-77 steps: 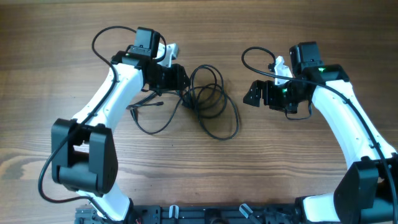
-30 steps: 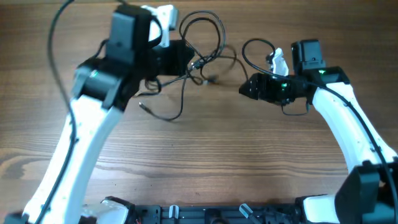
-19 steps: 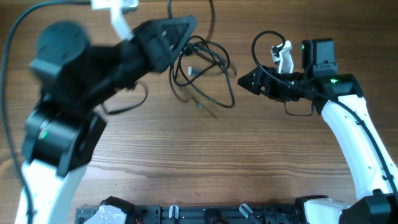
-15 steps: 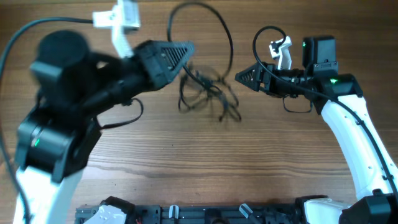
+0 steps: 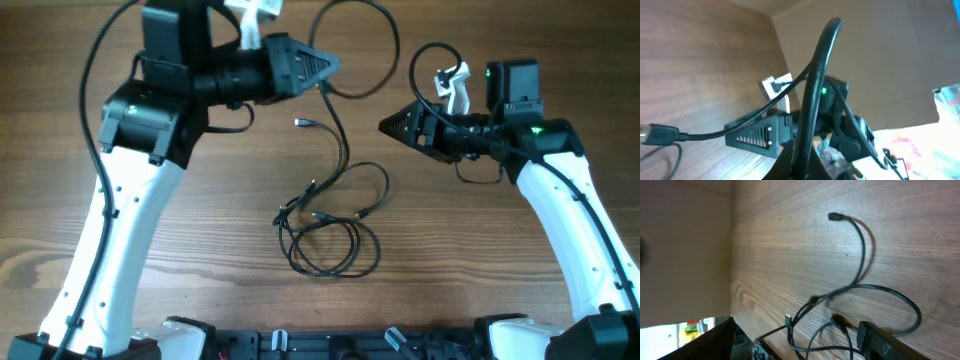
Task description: Untangle cables
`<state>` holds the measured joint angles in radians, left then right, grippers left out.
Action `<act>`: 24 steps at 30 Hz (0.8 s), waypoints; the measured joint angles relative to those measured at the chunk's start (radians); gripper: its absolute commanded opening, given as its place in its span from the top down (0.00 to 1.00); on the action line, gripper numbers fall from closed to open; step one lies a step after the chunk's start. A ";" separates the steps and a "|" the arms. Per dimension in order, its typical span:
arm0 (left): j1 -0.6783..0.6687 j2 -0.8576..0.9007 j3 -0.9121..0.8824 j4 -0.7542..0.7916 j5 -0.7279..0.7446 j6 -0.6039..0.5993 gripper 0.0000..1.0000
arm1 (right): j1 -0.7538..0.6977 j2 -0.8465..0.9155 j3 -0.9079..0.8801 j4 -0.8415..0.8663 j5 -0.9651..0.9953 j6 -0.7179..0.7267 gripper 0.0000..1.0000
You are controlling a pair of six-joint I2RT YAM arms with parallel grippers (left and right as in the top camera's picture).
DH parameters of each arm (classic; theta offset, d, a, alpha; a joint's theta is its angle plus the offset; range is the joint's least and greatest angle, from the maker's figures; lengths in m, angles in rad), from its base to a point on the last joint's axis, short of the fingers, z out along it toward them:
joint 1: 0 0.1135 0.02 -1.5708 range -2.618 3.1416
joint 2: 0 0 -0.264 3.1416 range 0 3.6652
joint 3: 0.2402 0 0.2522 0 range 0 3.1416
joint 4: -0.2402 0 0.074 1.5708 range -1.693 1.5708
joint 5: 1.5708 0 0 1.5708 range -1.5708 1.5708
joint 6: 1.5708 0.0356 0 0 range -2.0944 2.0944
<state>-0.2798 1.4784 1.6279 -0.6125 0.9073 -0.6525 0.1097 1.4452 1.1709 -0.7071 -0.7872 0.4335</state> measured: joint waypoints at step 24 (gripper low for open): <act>0.224 -0.036 -0.002 0.760 -0.002 -0.529 0.96 | 0.410 0.469 0.000 0.103 0.158 0.142 0.36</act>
<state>-0.0559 1.4425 1.6260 0.1474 0.9058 -1.1820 0.5194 1.9144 1.1709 -0.6044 -0.6289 0.5758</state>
